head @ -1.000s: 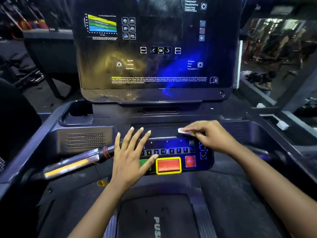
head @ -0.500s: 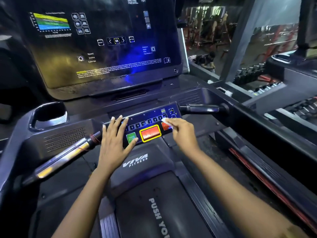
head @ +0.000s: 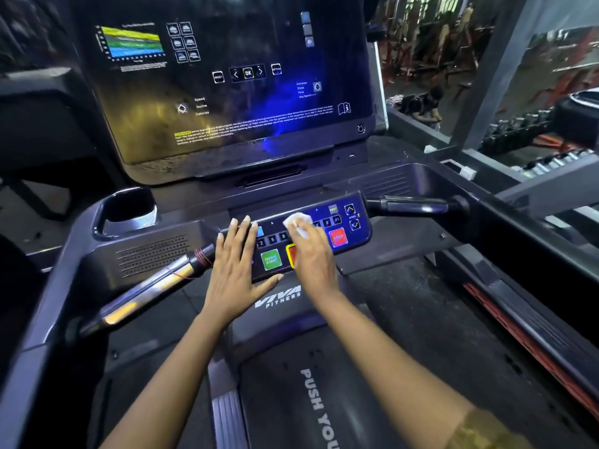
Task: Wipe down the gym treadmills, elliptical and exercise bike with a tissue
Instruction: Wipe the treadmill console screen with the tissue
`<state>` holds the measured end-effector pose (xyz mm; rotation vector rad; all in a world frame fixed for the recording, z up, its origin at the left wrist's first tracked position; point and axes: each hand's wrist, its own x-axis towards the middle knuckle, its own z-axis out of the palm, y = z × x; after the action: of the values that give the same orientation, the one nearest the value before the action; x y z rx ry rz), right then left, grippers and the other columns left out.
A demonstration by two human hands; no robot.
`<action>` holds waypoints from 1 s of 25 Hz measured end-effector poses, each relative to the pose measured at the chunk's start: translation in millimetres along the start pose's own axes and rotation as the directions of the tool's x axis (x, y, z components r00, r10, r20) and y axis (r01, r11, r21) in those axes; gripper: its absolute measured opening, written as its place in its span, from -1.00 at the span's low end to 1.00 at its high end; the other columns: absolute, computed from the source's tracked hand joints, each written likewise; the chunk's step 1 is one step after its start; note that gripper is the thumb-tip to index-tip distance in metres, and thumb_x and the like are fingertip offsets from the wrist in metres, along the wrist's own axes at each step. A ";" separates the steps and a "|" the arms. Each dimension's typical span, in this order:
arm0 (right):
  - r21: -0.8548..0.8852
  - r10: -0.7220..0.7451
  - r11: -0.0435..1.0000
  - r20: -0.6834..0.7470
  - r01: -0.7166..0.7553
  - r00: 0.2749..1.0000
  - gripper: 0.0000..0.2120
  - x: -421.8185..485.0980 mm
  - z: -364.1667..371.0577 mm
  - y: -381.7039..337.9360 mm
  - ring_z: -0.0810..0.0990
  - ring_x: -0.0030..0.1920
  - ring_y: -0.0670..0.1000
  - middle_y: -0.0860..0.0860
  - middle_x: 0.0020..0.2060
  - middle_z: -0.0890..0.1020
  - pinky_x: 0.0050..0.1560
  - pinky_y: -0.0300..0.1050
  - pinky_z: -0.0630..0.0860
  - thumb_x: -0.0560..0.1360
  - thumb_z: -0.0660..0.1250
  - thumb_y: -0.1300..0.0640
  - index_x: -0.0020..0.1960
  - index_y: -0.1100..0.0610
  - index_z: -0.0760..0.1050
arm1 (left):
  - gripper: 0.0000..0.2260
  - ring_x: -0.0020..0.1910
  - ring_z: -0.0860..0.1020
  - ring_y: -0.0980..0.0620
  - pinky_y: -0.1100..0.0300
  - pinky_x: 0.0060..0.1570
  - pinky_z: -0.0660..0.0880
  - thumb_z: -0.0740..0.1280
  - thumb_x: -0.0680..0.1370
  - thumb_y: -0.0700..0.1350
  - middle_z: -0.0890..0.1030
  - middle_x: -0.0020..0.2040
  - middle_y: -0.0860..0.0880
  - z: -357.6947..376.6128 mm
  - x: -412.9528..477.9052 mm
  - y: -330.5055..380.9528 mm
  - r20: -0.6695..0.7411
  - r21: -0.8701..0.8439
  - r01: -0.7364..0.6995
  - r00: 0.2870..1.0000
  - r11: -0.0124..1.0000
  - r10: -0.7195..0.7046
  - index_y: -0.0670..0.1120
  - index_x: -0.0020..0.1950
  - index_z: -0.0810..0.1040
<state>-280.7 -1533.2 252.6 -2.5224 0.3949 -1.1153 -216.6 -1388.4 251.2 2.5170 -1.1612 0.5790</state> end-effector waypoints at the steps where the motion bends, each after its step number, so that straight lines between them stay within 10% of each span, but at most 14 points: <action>1: -0.007 -0.081 0.997 0.035 0.081 0.996 -0.45 -6.5 -0.8 -5.6 0.58 -0.10 0.16 0.15 0.03 0.62 -0.25 -0.11 0.56 0.20 0.44 0.50 0.16 0.22 0.57 | -0.15 0.52 0.03 -0.15 0.04 0.49 -0.18 0.14 0.46 0.37 0.18 0.52 -0.19 1.4 0.1 -0.4 -0.017 0.003 -0.007 1.000 1.000 0.008 -0.21 0.53 0.10; 5: 0.140 -0.264 0.958 0.089 0.250 0.960 -0.66 -2.5 -18.3 4.8 0.54 -0.03 0.05 0.08 0.04 0.61 -0.02 -0.16 0.51 0.40 0.25 0.39 0.12 0.20 0.57 | -0.13 0.52 0.05 -0.16 0.02 0.49 -0.15 0.21 0.42 0.32 0.18 0.52 -0.19 4.4 0.2 -0.8 -0.062 -0.001 -0.020 0.998 1.000 0.019 -0.23 0.52 0.10; 10: -0.003 0.147 0.989 -0.133 -0.148 0.980 -0.63 43.1 -17.5 44.0 0.53 -0.13 0.14 0.08 0.02 0.64 -0.11 -0.03 0.50 0.41 0.15 0.43 0.10 0.21 0.59 | -0.15 0.53 0.05 -0.16 -0.04 0.49 -0.10 0.09 0.48 0.39 0.18 0.52 -0.17 5.2 0.1 0.7 -0.071 0.013 -0.008 0.997 1.000 0.009 -0.22 0.53 0.11; 20: 0.127 -0.151 0.980 -0.031 0.153 0.988 -0.57 8.1 -2.1 -15.0 0.58 -0.13 0.13 0.10 -0.03 0.66 -0.03 -0.17 0.43 0.37 0.07 0.33 0.09 0.23 0.60 | -0.14 0.51 0.08 -0.16 -0.07 0.48 -0.06 0.09 0.48 0.40 0.21 0.51 -0.20 5.9 -0.3 0.6 -0.086 0.005 -0.022 0.996 1.000 0.022 -0.25 0.51 0.14; 25: 0.090 0.255 0.966 -0.234 -0.240 0.938 -0.58 33.3 -28.8 55.6 0.62 -0.05 0.20 0.18 -0.04 0.66 0.09 -0.20 0.44 0.29 0.24 0.57 0.05 0.29 0.62 | -0.10 0.53 0.01 -0.13 -0.07 0.49 -0.13 -0.01 0.46 0.46 0.15 0.54 -0.18 6.4 -1.2 1.1 -0.058 0.015 -0.005 0.998 1.000 0.006 -0.21 0.54 0.09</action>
<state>-286.7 -1602.0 268.8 -2.2126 0.7119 -1.3150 -216.7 -1391.1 245.2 2.4922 -1.1477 0.6599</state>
